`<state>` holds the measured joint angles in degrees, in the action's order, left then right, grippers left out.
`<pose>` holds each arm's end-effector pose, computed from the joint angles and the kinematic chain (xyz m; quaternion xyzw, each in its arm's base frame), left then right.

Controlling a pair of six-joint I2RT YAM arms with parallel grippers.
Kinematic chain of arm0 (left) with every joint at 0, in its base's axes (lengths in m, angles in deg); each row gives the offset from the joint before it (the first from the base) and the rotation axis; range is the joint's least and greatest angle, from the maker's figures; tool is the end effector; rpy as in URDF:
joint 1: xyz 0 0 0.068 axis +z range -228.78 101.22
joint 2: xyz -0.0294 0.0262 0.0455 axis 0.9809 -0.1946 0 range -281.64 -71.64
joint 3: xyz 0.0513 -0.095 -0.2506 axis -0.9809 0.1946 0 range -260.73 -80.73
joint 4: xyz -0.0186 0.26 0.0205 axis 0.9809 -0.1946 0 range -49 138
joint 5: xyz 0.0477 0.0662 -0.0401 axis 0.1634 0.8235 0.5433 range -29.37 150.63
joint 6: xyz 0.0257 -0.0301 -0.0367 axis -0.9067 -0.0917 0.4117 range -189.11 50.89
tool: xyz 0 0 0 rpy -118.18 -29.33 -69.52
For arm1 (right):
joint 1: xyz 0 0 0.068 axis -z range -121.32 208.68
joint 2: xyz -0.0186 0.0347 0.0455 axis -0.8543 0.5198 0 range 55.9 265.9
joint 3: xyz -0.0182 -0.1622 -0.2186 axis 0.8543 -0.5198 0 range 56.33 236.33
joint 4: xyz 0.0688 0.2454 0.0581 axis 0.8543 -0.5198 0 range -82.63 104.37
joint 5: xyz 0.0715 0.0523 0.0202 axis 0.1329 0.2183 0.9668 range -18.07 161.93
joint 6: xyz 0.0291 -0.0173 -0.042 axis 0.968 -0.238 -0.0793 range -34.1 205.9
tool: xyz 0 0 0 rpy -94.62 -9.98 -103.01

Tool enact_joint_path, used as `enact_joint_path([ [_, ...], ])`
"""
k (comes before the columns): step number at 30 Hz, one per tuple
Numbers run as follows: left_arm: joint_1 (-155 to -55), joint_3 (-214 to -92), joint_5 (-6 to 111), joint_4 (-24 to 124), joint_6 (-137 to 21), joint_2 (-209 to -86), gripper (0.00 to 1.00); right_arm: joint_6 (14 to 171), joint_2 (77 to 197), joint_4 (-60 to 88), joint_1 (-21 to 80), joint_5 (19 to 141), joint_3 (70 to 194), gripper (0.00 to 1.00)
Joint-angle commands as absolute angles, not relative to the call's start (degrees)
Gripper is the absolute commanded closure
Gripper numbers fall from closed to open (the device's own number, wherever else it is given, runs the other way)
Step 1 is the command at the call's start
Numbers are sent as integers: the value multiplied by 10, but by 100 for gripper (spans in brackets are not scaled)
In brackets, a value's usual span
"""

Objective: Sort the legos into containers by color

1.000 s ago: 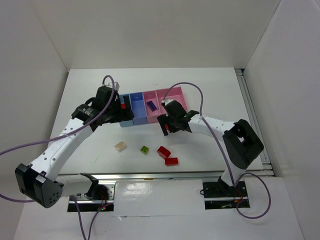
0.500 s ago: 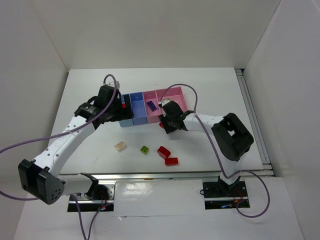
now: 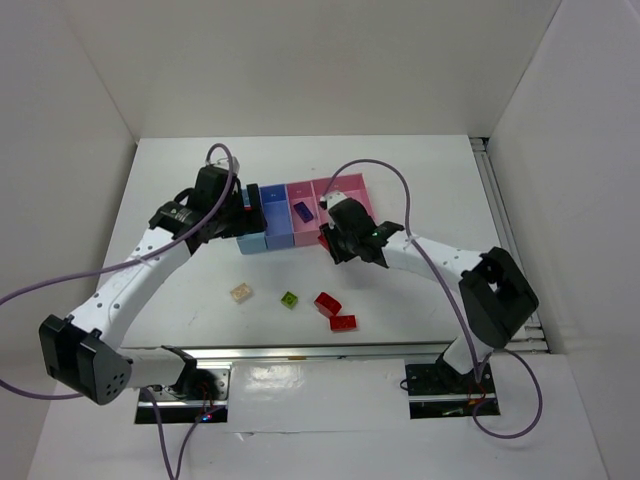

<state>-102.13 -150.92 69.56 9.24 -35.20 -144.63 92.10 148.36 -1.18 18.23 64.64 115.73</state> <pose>0.2521 -0.1027 0.3415 -0.1154 0.9024 -0.1337 0.3930 0.2628 0.2182 0.2118 -0.2535 0.8988 0.0850 0.3474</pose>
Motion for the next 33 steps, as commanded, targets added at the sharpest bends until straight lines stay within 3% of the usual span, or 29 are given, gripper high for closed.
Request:
enact_joint_path([
  [1,-1006,-1533,697,106,-368,-1455,7,932,1437,-58,157,623,1176,69],
  [5,-973,-1533,684,101,-332,-1460,7,952,1420,-86,134,610,1224,69],
  [9,-951,-1565,754,56,-295,-1474,2,971,1471,-97,118,616,1313,69],
  [14,-906,-1590,787,10,-265,-1463,1,977,1579,-58,106,660,1422,69],
  [18,-900,-1542,840,17,-238,-1411,1,977,1674,-58,101,674,1565,69],
  [22,-876,-1519,823,22,-217,-1364,1,966,1753,-77,95,682,1663,69],
  [33,-869,-1519,822,17,-230,-1353,1,972,1850,-91,84,680,1739,67],
])
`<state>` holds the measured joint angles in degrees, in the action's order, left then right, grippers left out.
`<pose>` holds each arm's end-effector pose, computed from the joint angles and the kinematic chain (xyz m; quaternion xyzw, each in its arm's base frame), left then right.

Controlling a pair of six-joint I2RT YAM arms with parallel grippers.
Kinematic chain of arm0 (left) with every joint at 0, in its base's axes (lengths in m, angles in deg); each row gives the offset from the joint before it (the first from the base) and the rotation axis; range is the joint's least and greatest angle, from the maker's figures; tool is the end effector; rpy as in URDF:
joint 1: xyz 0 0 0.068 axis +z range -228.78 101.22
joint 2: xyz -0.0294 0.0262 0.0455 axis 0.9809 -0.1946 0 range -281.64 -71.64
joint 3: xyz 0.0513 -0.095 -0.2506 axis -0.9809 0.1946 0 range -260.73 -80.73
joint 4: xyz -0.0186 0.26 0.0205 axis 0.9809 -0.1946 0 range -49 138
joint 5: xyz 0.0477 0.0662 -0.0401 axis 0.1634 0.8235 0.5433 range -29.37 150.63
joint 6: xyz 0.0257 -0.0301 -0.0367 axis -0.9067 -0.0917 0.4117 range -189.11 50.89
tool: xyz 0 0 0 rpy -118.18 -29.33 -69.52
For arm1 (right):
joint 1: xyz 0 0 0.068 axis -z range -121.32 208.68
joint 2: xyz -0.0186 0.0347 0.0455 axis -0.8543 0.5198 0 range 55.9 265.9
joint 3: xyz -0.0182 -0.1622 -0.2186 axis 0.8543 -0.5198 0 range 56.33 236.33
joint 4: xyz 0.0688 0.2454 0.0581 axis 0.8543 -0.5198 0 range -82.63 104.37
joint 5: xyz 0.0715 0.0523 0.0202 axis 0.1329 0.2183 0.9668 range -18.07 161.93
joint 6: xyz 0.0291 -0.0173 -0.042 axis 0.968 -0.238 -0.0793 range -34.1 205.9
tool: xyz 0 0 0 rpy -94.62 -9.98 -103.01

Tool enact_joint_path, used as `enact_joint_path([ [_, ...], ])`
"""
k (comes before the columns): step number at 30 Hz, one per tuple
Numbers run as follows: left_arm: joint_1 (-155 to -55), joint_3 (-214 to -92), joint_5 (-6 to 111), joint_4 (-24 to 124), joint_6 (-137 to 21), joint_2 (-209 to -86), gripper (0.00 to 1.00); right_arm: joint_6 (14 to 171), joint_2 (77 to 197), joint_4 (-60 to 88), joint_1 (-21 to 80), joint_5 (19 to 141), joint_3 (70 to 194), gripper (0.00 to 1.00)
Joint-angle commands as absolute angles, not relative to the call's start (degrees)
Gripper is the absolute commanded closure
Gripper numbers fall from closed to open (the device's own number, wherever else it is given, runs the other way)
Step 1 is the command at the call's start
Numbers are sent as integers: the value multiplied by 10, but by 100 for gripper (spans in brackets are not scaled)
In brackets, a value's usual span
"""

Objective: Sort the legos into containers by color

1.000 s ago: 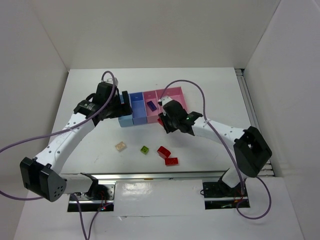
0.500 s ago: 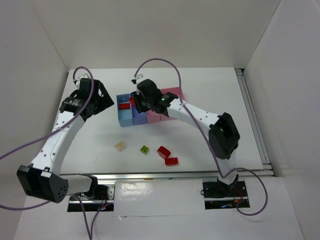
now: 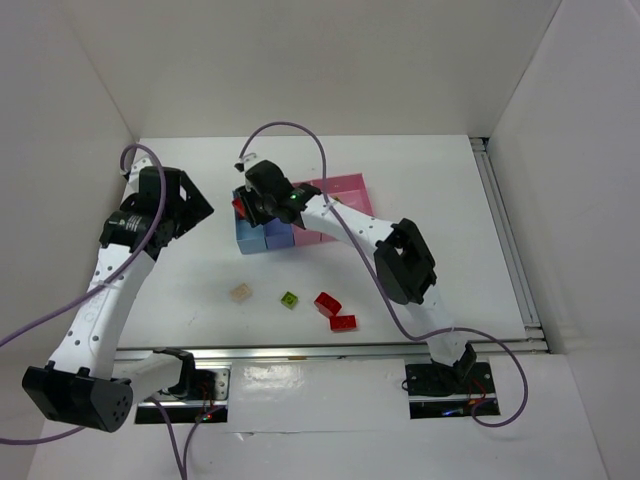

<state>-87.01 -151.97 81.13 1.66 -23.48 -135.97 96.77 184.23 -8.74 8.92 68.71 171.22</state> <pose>0.2241 -0.0197 0.3723 -0.3572 0.8185 -0.0469 0.4476 0.3399 0.3986 0.2567 -0.2853 0.8461 0.2052 0.4007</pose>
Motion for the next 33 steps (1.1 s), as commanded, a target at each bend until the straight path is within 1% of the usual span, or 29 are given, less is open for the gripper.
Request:
enact_joint_path([
  [1,-869,-1524,816,17,-235,-1353,1,972,1850,-91,84,680,1739,66],
  [5,-869,-1524,811,17,-235,-1353,1,972,1855,-85,84,680,1739,65],
  [12,-869,-1524,800,17,-241,-1353,1,972,1850,-79,84,680,1720,56],
  [16,-869,-1530,794,22,-241,-1359,1,972,1850,-84,84,680,1720,55],
  [18,-869,-1530,794,22,-246,-1359,1,972,1855,-84,84,680,1720,51],
  [19,-869,-1535,794,22,-246,-1359,1,972,1855,-84,84,688,1725,42],
  [24,-869,-1535,794,22,-252,-1359,1,966,1855,-89,79,682,1731,33],
  [26,-869,-1535,789,22,-252,-1364,1,966,1855,-94,79,676,1731,33],
  [28,-869,-1535,789,22,-252,-1364,1,966,1826,-89,79,666,1726,33],
  [29,-869,-1535,789,22,-252,-1364,1,966,1812,-89,79,652,1719,35],
  [31,-869,-1535,789,27,-258,-1364,1,966,1754,-77,79,635,1673,39],
  [33,-869,-1535,776,27,-263,-1364,1,966,1709,-71,79,615,1602,39],
])
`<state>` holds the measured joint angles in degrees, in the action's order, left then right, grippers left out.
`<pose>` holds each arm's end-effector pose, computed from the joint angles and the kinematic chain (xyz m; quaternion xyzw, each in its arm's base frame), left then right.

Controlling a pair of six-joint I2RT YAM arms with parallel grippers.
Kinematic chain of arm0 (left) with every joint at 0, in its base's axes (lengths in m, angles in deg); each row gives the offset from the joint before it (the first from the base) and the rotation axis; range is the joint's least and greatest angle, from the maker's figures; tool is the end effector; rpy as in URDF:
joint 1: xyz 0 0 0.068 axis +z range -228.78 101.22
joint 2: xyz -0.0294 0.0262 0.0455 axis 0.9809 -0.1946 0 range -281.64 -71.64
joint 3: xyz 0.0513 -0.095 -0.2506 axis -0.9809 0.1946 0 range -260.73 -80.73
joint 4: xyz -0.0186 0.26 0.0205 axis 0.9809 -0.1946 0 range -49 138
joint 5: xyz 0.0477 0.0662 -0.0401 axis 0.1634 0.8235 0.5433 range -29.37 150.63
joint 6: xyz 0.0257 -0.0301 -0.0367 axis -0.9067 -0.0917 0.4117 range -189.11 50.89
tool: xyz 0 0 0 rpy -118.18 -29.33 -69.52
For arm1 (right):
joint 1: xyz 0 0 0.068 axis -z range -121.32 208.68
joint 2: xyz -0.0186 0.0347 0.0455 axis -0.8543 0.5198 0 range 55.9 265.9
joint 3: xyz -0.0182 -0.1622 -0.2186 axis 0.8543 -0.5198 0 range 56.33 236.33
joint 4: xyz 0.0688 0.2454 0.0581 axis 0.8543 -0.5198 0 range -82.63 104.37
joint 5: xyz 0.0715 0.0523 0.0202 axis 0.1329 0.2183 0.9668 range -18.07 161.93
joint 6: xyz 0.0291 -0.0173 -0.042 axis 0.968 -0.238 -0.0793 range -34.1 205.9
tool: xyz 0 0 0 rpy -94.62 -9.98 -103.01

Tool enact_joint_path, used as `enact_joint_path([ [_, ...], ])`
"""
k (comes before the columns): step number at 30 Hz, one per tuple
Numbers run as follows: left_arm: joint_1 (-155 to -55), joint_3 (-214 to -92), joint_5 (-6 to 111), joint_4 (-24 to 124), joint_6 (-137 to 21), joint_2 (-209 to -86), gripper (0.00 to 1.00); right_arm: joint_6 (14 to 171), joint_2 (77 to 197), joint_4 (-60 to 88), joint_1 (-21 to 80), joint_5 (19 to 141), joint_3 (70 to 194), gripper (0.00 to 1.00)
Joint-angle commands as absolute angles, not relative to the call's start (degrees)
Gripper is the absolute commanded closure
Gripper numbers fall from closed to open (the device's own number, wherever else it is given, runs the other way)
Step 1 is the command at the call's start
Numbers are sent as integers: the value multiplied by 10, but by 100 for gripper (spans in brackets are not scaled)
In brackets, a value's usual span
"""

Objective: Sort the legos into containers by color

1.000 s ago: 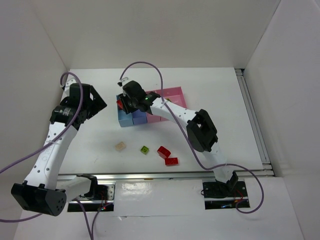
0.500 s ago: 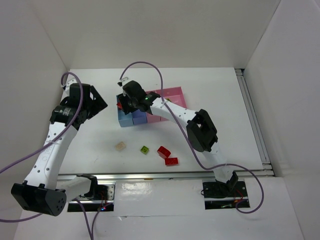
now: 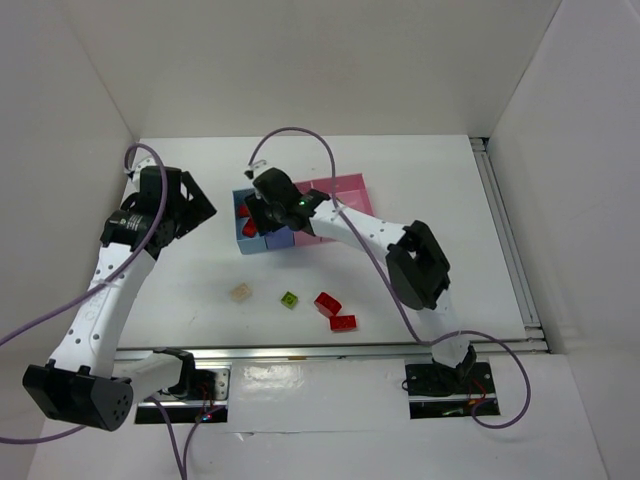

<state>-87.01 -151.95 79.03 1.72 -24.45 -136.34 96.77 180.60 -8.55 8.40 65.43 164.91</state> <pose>0.2259 -0.0212 0.3707 -0.3438 0.8278 -0.0570 0.4396 0.3271 0.3876 0.2512 -0.2810 0.8567 0.1744 0.3958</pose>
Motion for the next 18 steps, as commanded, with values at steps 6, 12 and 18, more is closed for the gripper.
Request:
enact_joint_path([
  [6,-869,-1530,721,46,-276,-1386,1,1022,1510,-101,79,580,1366,37],
  [12,-869,-1530,668,71,-287,-1416,1,1077,1375,-172,66,656,1208,28],
  [18,-869,-1540,656,71,-292,-1437,1,1089,1371,-216,25,669,1165,15],
])
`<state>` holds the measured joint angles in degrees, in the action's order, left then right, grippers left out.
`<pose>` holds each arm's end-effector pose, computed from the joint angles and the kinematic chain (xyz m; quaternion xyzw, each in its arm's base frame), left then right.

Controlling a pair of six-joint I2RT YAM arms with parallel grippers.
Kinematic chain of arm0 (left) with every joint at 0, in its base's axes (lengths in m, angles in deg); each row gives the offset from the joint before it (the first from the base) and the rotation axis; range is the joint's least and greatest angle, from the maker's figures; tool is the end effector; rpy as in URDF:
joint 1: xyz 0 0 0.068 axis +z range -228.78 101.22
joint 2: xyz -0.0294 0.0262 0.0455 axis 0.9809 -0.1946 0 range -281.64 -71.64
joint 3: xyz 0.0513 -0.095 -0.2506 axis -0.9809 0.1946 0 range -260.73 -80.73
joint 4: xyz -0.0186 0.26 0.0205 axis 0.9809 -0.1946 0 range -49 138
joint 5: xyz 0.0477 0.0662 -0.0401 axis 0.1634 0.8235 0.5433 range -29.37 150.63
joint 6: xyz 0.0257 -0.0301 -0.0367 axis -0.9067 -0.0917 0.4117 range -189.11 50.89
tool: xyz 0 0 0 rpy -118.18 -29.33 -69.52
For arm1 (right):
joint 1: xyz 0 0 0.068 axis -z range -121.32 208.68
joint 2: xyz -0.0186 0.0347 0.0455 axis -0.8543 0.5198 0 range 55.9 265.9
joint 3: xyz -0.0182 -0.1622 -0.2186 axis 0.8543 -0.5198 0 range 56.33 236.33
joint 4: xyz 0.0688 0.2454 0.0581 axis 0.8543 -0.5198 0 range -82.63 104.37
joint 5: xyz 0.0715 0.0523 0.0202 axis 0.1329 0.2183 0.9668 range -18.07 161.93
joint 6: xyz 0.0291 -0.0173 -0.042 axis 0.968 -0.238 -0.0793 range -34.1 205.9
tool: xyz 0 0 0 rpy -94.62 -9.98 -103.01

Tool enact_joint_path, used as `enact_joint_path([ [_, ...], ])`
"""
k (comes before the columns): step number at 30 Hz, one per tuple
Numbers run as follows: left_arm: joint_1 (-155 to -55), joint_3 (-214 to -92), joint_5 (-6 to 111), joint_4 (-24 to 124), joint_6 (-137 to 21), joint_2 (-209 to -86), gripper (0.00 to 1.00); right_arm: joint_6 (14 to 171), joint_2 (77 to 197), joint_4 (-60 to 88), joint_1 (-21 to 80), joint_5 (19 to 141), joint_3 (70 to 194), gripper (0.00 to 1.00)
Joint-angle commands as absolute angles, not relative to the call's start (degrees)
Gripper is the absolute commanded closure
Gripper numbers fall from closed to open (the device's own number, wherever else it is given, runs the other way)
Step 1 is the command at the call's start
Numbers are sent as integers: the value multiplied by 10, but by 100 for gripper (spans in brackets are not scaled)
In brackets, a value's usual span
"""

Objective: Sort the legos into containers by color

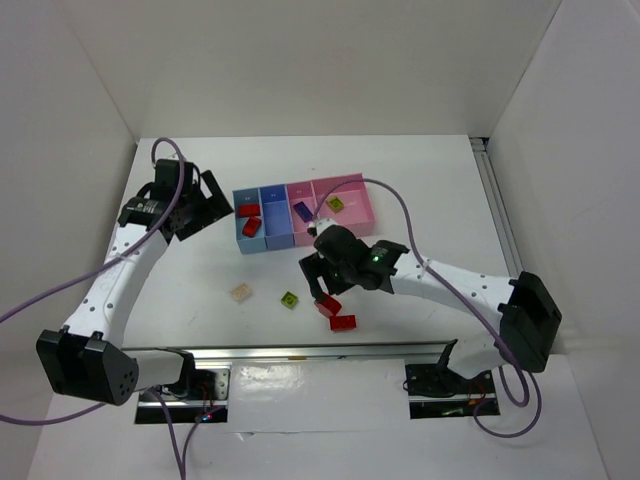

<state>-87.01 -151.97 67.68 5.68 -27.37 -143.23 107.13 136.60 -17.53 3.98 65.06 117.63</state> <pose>0.2603 -0.0332 0.3484 -0.2871 0.8683 -0.1182 0.3869 0.1748 0.2396 0.2638 -0.2522 0.9076 0.1589 0.2955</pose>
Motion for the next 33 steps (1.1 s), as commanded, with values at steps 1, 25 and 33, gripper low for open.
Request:
enact_joint_path([
  [1,-869,-1546,649,71,-292,-1442,1,1084,1371,-225,25,669,1165,15],
  [25,-869,-1560,607,82,-323,-1467,1,963,1479,-231,20,647,1225,66],
  [33,-874,-1624,446,76,-404,-1559,1,982,1406,-239,141,770,1304,79],
])
